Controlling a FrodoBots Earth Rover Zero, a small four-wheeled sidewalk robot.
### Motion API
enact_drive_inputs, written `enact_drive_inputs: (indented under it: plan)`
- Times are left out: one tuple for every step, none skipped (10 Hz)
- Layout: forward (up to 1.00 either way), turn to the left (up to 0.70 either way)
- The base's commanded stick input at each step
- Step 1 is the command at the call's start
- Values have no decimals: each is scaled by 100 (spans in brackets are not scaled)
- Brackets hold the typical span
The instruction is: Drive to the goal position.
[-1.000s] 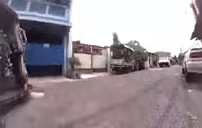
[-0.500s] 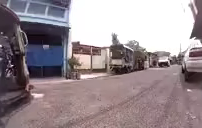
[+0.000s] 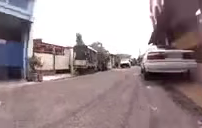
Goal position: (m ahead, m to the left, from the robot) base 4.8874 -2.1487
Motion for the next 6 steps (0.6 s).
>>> enact_drive_inputs:
  plan:
    - [0, 0]
    - [0, 0]
    - [0, 0]
    - [0, 0]
    - [0, 0]
    - [0, 0]
